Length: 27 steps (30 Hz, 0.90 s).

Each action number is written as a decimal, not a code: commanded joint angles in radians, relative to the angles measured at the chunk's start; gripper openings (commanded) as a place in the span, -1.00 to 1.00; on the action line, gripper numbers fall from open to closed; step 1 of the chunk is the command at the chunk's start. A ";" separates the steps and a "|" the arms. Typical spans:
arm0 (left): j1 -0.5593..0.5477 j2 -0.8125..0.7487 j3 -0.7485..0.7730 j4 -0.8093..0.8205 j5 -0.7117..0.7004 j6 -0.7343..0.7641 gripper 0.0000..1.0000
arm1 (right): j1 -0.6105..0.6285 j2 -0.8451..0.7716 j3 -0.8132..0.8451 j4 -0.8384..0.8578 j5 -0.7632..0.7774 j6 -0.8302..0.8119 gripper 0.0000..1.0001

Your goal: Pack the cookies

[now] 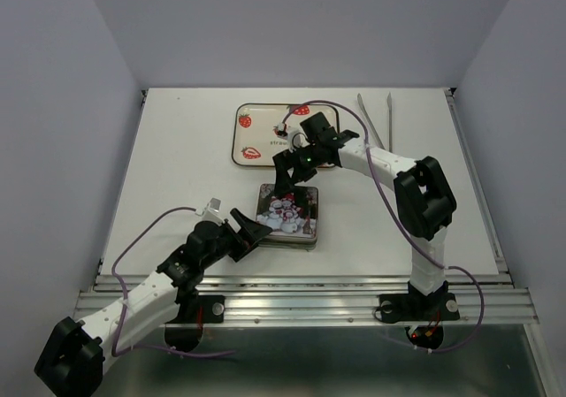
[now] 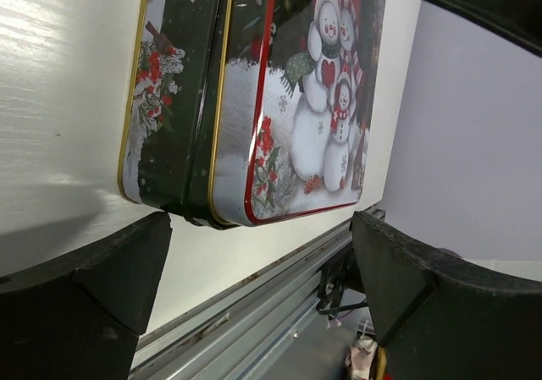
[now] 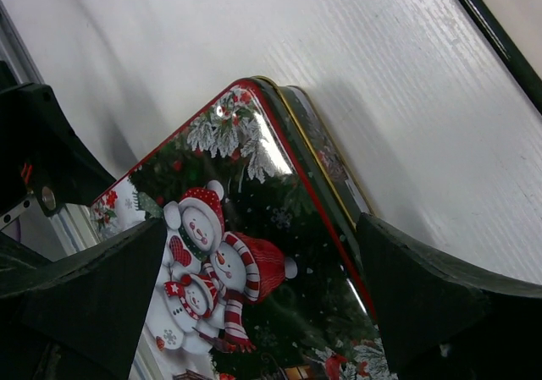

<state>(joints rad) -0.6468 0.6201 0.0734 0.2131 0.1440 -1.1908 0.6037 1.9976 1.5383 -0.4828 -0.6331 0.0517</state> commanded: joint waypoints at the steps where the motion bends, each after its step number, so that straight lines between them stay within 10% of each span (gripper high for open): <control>1: -0.002 -0.003 -0.004 0.086 -0.026 0.016 0.98 | 0.007 -0.008 0.011 -0.026 -0.040 -0.039 1.00; 20: -0.004 0.004 -0.003 0.074 -0.034 0.008 0.98 | 0.048 -0.036 0.000 -0.056 -0.028 -0.075 1.00; 27: -0.002 -0.066 0.087 -0.151 -0.106 0.036 0.98 | 0.048 -0.085 0.034 -0.028 0.232 -0.011 1.00</control>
<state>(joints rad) -0.6468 0.5991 0.0853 0.1661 0.1009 -1.1862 0.6380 1.9926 1.5383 -0.5217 -0.5507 -0.0097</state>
